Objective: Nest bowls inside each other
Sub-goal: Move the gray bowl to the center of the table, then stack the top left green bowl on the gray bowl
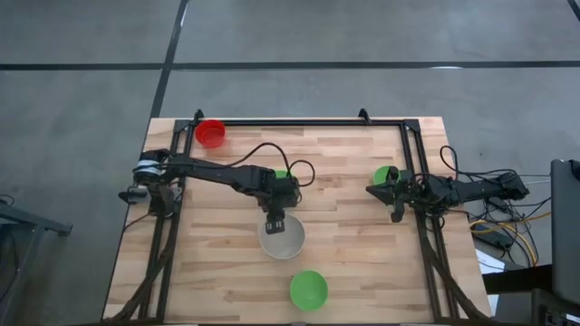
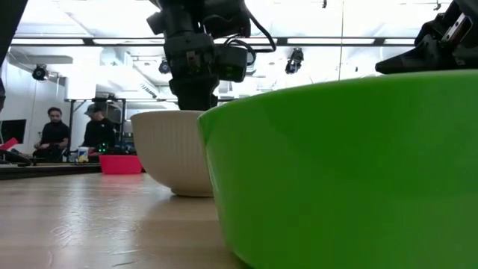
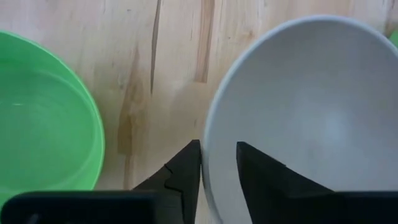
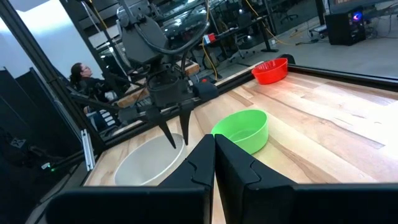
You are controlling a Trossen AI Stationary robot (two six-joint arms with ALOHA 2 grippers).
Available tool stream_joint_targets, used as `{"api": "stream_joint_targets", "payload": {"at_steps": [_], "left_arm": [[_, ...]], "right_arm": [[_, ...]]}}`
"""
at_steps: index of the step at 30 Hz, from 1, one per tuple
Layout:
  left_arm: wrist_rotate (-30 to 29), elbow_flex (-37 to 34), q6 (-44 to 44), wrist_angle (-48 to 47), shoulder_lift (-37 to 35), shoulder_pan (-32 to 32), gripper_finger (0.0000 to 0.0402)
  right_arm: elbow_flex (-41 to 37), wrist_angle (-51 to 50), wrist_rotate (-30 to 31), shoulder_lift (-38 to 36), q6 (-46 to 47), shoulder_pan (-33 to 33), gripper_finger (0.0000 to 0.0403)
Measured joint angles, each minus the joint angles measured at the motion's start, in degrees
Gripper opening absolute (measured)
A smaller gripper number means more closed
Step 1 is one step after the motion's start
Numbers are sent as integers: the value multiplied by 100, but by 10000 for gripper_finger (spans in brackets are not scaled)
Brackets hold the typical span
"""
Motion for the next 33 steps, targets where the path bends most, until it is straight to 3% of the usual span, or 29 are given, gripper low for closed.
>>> {"api": "stream_joint_targets", "payload": {"at_steps": [23, 33], "left_arm": [[-24, 579, -232, -901, -165, 241, 117], [-224, -63, -428, 287, -1297, 249, 117]], "right_arm": [[2, 1, 0, 0, -1, 0, 8], [0, 2, 0, 0, 0, -1, 8]]}}
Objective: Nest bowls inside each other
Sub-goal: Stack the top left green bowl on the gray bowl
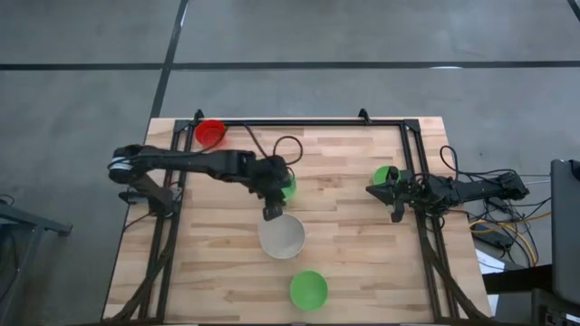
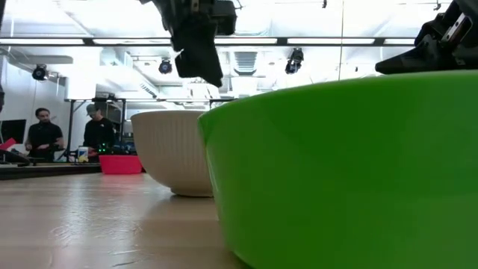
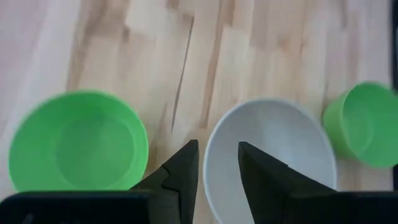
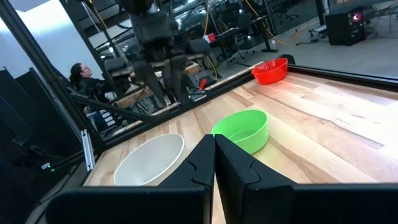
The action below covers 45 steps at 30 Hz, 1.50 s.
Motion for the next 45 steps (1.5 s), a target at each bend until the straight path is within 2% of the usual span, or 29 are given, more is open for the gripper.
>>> {"api": "stream_joint_targets", "payload": {"at_steps": [8, 14, 21, 32, 38, 45], "left_arm": [[95, -887, -929, 826, -453, 223, 117], [76, -970, -1393, 838, -474, 390, 117], [53, -983, -1270, 399, -474, 827, 117], [422, -992, -628, -11, -568, 1788, 117], [426, -997, -555, -11, -497, 1985, 117], [315, -999, -952, 75, -184, 2086, 117]], "right_arm": [[2, 0, 2, 0, -2, 0, 8], [2, -2, 2, 0, 0, 1, 8], [2, -2, 2, 0, 0, 1, 8], [2, -1, 2, 0, 0, 1, 8], [2, 0, 2, 0, 0, -1, 8], [1, -2, 2, 0, 0, 1, 8]]}}
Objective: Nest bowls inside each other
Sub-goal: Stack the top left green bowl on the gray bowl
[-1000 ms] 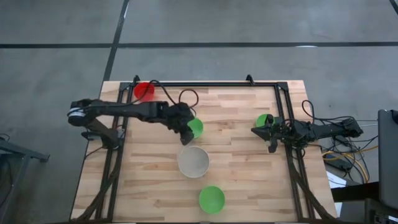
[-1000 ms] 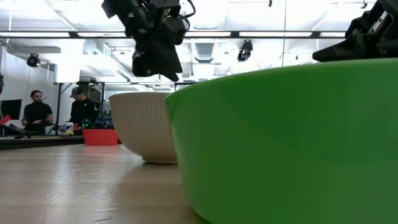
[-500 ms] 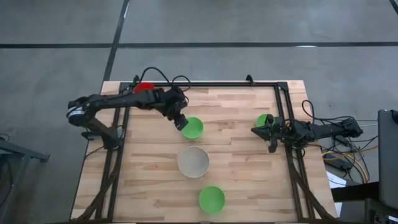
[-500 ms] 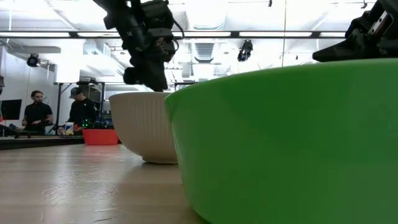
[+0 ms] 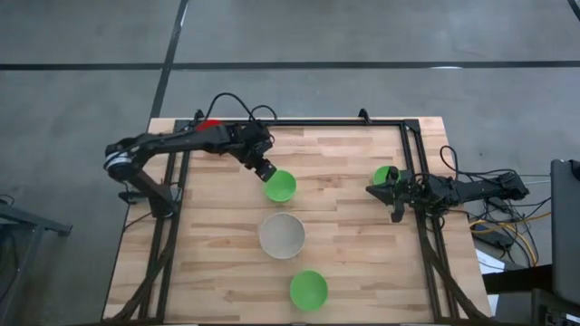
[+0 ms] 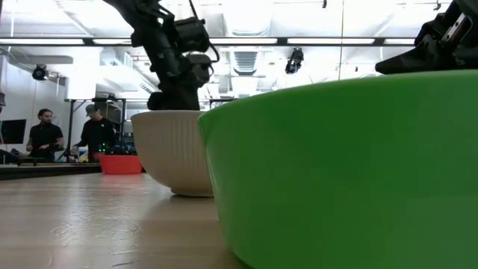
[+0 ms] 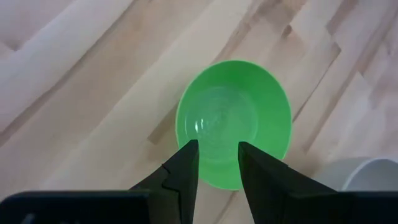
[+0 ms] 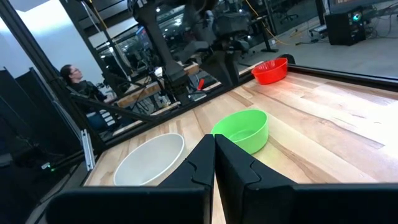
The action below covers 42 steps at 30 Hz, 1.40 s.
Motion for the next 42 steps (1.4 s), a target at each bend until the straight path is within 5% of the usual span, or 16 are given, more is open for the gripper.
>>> {"api": "stream_joint_targets", "payload": {"at_steps": [14, 42], "left_arm": [[-5, 15, -213, 109, 620, 140, 117], [196, -9, -442, -86, 643, 131, 117]], "right_arm": [[0, 2, 0, 0, 0, 0, 8], [-1, 0, -2, 0, 0, 0, 8]]}}
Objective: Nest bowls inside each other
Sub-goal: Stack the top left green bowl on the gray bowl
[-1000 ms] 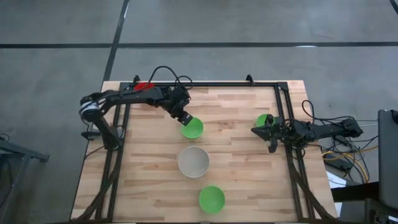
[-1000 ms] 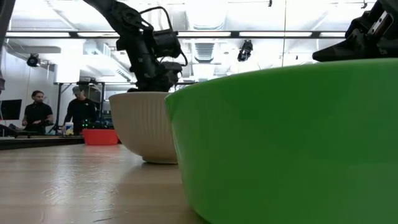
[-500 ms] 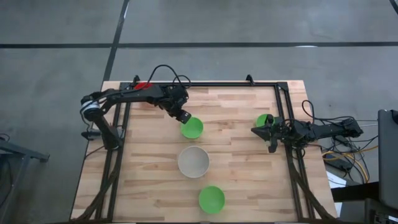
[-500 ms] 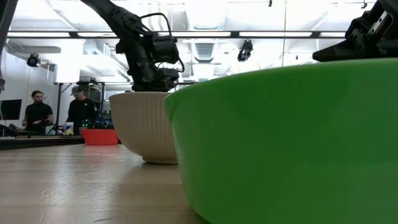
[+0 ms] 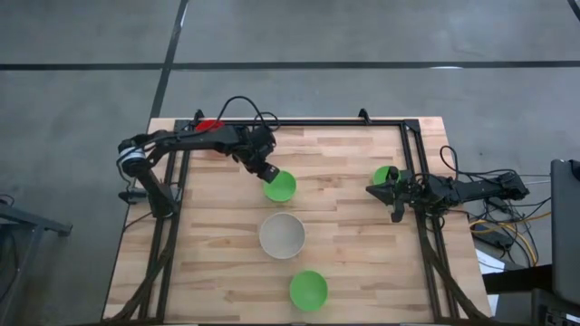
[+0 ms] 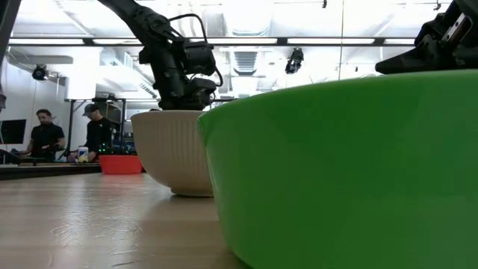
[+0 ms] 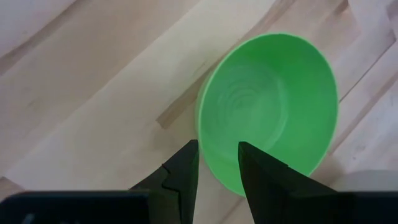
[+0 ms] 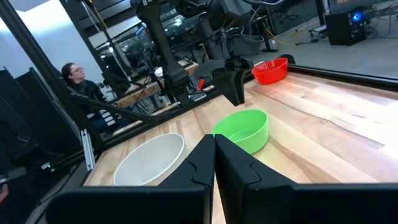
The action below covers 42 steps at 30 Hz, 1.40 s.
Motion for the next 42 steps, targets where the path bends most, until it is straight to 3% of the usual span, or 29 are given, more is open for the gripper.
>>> {"api": "stream_joint_targets", "payload": {"at_steps": [16, 32, 36, 42], "left_arm": [[276, -17, -40, 81, 440, -53, 117], [273, -174, -29, 136, 448, -50, 113], [273, -192, -29, 151, 448, -50, 87], [271, -192, 3, 157, 446, -50, 14]], "right_arm": [[2, 0, 2, 0, 0, 0, 8], [0, 0, 2, -2, 0, 0, 8], [2, 2, 2, -2, 0, -2, 8], [2, 0, 2, -2, 0, -1, 8]]}}
